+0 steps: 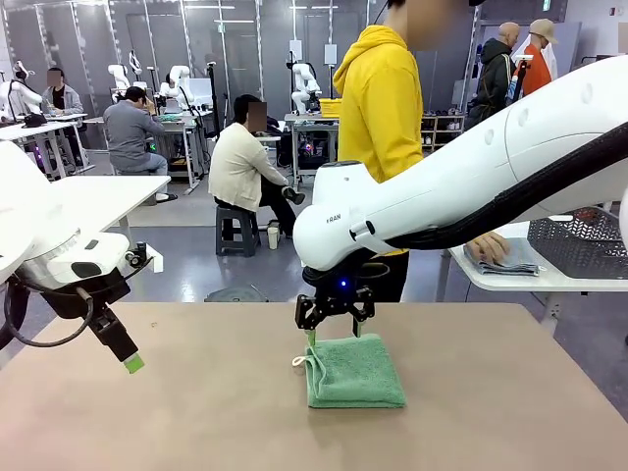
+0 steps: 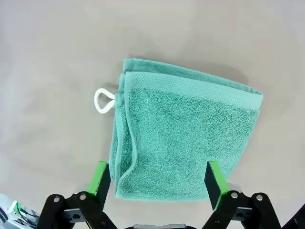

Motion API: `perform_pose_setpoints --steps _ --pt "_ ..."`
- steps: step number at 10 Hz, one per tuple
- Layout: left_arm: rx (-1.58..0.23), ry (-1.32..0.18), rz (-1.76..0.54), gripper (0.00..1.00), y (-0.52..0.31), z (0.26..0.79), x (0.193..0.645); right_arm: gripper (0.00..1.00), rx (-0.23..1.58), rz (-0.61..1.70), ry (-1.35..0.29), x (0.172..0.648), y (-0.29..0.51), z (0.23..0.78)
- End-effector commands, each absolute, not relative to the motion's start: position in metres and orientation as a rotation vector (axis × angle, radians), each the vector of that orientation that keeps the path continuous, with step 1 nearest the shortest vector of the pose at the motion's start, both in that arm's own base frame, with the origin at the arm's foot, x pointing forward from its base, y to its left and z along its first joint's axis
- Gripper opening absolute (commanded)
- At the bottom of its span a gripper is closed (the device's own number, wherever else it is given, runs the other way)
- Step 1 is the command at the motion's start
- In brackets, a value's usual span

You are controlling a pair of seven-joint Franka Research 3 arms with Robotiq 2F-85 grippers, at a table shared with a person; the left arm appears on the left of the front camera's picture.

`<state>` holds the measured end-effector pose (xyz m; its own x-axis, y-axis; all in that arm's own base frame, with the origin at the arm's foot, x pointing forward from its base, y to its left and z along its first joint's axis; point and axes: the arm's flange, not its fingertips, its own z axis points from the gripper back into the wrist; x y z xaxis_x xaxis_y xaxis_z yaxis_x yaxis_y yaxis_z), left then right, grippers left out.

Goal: Fold the towels and place them in the basket.
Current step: When a person lays out a Towel with hook on the table, fold it in half twice, then place the folded Towel with hook on the right side of the table.

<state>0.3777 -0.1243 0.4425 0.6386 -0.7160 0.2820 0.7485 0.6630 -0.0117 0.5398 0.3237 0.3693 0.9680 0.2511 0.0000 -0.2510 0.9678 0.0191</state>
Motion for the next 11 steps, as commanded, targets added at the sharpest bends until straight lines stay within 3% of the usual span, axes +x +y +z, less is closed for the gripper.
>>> perform_pose_setpoints --steps 1,11 --pt "-0.120 -0.263 -0.822 1.00 -0.1264 0.4436 0.3814 1.00 0.017 0.255 0.002 0.5399 0.3238 0.3682" --pt "-0.120 -0.263 -0.822 1.00 -0.1264 0.4436 0.3814 1.00 0.017 0.255 0.002 0.5399 0.3238 0.3682"
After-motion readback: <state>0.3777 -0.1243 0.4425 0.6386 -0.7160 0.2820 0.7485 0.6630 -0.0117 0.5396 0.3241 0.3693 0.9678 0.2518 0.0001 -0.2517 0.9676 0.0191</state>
